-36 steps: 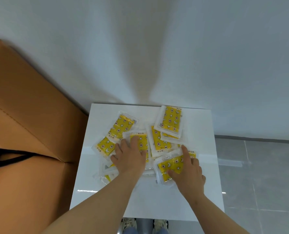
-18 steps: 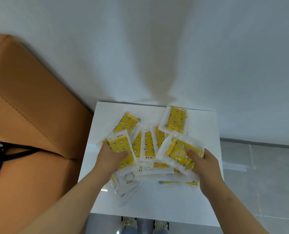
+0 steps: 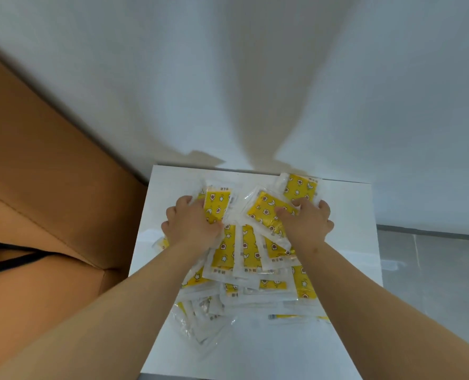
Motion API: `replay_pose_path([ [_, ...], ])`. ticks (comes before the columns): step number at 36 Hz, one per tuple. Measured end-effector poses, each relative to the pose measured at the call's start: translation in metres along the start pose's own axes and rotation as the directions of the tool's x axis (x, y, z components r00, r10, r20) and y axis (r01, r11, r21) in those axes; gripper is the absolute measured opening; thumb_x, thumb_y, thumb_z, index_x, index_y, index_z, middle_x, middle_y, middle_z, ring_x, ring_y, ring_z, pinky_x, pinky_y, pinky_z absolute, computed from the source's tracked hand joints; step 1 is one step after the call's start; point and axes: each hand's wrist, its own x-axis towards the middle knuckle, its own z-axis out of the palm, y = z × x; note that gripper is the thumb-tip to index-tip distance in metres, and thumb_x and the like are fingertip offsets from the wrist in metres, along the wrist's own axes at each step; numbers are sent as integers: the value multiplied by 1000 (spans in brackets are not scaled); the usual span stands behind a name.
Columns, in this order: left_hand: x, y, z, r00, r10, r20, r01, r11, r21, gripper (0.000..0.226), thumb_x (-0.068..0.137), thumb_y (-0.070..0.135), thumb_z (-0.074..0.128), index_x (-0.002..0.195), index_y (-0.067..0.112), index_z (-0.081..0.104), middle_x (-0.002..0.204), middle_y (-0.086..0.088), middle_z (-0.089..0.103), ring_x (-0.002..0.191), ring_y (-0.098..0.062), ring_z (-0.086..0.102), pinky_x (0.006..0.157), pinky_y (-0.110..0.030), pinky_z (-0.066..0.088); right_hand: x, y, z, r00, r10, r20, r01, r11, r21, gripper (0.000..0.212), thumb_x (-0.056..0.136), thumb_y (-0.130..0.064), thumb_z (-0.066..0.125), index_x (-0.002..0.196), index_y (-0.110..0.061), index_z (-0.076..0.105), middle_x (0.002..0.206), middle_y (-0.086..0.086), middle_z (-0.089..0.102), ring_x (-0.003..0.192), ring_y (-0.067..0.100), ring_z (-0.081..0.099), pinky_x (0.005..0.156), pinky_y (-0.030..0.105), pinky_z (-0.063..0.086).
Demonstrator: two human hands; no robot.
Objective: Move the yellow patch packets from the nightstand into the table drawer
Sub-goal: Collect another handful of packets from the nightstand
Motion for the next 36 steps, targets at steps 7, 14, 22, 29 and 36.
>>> replay_pose_path([
  [7, 1, -8, 1, 994, 78, -71, -88, 987, -137, 44, 83, 27, 63, 123, 20, 47, 117, -7, 46, 109, -27, 49, 91, -36, 39, 0, 11, -4, 999, 34, 2, -34, 976, 217, 42, 85, -29, 65, 122, -12, 54, 128, 14, 46, 69, 15, 50, 72, 27, 38],
  [14, -5, -9, 4, 983, 147, -106, -173, 938, -300, 83, 84, 16, 65, 146, 34, 12, 125, -1, 50, 109, -23, 54, 81, -33, 44, -4, 15, -11, 992, 124, -23, -121, 987, 106, 48, 86, -38, 61, 126, -18, 45, 125, 10, 53, 120, 31, 43, 100, 44, 35],
  [22, -19, -6, 1, 983, 138, -120, -173, 919, -354, 26, 88, 24, 60, 112, 18, 55, 107, -1, 60, 98, -20, 55, 78, -31, 41, 3, 5, -8, 990, 141, -4, -135, 953, 272, 86, 75, -25, 76, 141, -14, 22, 133, 19, 39, 117, 40, 46, 97, 46, 42],
  [29, -31, -6, -11, 999, -32, -17, 9, 682, -731, 15, 87, 20, 64, 99, 26, 57, 97, 5, 62, 100, -21, 59, 91, -38, 47, 9, 9, -19, 986, 158, 57, -168, 924, 344, 45, 79, -30, 72, 115, -9, 56, 103, 9, 63, 104, 31, 60, 89, 38, 48],
  [36, -52, 0, -24, 981, -143, 128, 182, 470, -864, 19, 87, 19, 64, 105, 22, 60, 105, 0, 64, 101, -21, 57, 94, -38, 43, -20, 19, -45, 991, 43, -126, 22, 879, 477, 28, 86, -35, 63, 94, -10, 54, 77, -2, 55, 72, 17, 55, 63, 29, 44],
])
